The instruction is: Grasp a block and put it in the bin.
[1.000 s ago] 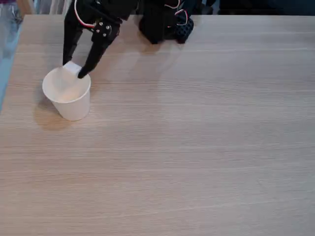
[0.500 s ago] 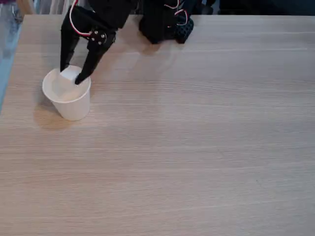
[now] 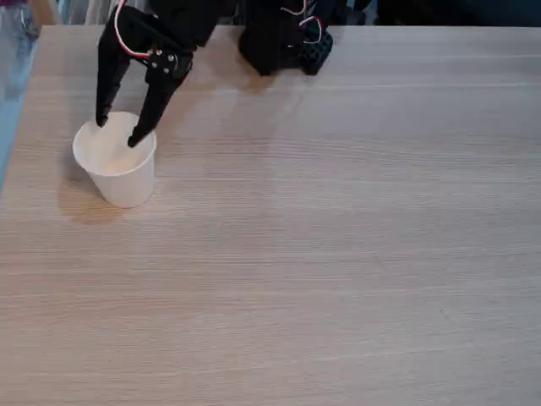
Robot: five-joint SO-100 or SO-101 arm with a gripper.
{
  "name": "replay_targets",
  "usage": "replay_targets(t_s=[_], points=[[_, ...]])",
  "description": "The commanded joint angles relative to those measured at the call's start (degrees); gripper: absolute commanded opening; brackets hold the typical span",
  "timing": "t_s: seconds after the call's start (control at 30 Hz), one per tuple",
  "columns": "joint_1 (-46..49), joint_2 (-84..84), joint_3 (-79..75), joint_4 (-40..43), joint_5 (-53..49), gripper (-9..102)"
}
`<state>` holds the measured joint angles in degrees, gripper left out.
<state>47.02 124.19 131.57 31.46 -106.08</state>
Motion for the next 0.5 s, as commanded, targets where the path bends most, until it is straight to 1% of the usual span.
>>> replay_targets(t_s=[0.0, 0.23, 0.47], points=[[0.26, 0.26, -0.53, -0.79, -0.44, 23], [0.09, 0.7, -0.35, -0.79, -0.53, 22], [-3.34, 1.76, -0.53, -2.9, -0.35, 15]])
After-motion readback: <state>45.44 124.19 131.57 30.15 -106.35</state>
